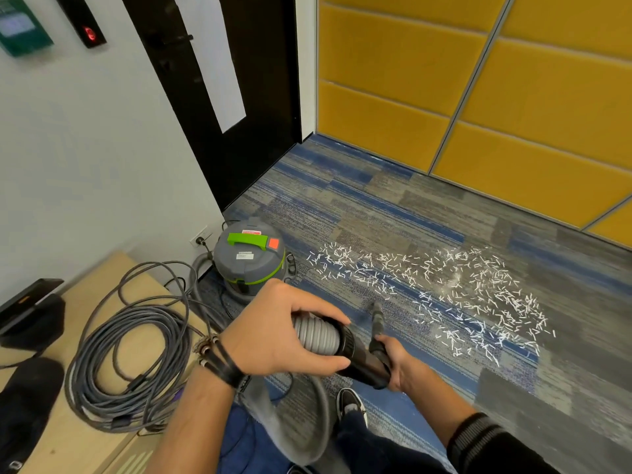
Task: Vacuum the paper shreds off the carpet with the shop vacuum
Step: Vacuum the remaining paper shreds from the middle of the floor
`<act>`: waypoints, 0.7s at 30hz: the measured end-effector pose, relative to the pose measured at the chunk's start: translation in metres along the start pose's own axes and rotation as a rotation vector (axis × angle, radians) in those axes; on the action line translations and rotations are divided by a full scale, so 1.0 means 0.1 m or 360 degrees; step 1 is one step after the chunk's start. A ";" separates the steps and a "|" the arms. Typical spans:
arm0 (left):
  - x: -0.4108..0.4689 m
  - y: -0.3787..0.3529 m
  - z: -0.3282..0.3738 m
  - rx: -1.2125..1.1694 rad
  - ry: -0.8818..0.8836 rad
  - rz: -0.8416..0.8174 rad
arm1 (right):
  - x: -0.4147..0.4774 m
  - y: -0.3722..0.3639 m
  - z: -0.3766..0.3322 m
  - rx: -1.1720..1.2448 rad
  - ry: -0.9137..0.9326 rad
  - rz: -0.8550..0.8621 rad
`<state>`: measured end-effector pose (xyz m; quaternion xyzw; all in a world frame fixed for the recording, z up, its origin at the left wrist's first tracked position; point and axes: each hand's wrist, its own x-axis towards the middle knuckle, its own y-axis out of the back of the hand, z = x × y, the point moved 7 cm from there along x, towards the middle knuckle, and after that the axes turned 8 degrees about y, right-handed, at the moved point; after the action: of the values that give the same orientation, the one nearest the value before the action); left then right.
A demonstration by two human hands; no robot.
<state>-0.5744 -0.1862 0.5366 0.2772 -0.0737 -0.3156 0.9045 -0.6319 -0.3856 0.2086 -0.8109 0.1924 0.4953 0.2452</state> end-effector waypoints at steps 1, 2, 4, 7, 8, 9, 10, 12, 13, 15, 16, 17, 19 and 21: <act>0.02 -0.02 -0.01 -0.0018 0.0006 -0.0010 | -0.02 0.11 -0.01 0.0015 -0.0003 0.0031; 0.03 -0.04 -0.02 -0.0030 0.0017 -0.0017 | -0.05 0.18 -0.01 0.0027 -0.0011 0.0045; 0.04 -0.06 -0.04 -0.0043 0.0033 -0.0016 | -0.11 0.26 -0.04 0.0023 -0.0004 0.0061; 0.04 -0.05 -0.01 -0.0011 0.0000 0.0009 | -0.13 0.23 -0.07 0.0005 -0.0007 0.0040; 0.04 -0.04 0.02 0.0002 -0.0016 0.0016 | -0.13 0.19 -0.05 0.0016 -0.0026 0.0020; 0.05 -0.02 0.06 0.0019 -0.0039 0.0027 | -0.15 0.14 -0.05 0.0017 -0.0041 -0.0006; 0.06 0.01 0.10 0.0039 -0.0069 0.0047 | -0.14 0.10 -0.06 0.0011 -0.0044 -0.0043; 0.09 0.05 0.18 0.0069 -0.0117 0.0097 | -0.12 0.06 -0.12 0.0011 -0.0006 -0.0071; 0.11 0.06 0.20 0.0071 -0.0132 0.0120 | -0.11 0.07 -0.17 0.0020 0.0023 -0.0069; 0.16 0.02 0.21 0.0067 -0.0134 0.0129 | -0.08 0.16 -0.30 0.0039 0.0091 -0.0023; 0.18 -0.03 0.18 0.0070 -0.0117 0.0113 | -0.06 0.22 -0.36 0.0066 0.0129 0.0015; 0.21 -0.09 0.14 0.0069 -0.0089 0.0092 | -0.04 0.29 -0.41 0.0101 0.0152 0.0050; 0.26 -0.20 0.04 0.0056 -0.0017 0.0068 | 0.01 0.40 -0.51 0.0147 0.0155 0.0131; 0.34 -0.27 -0.06 0.0034 0.0052 0.0079 | 0.09 0.44 -0.58 0.0121 0.0132 0.0188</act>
<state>-0.5604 -0.2216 0.5148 0.2902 -0.0693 -0.2876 0.9101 -0.6114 -0.4562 0.2142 -0.8081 0.2685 0.4671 0.2381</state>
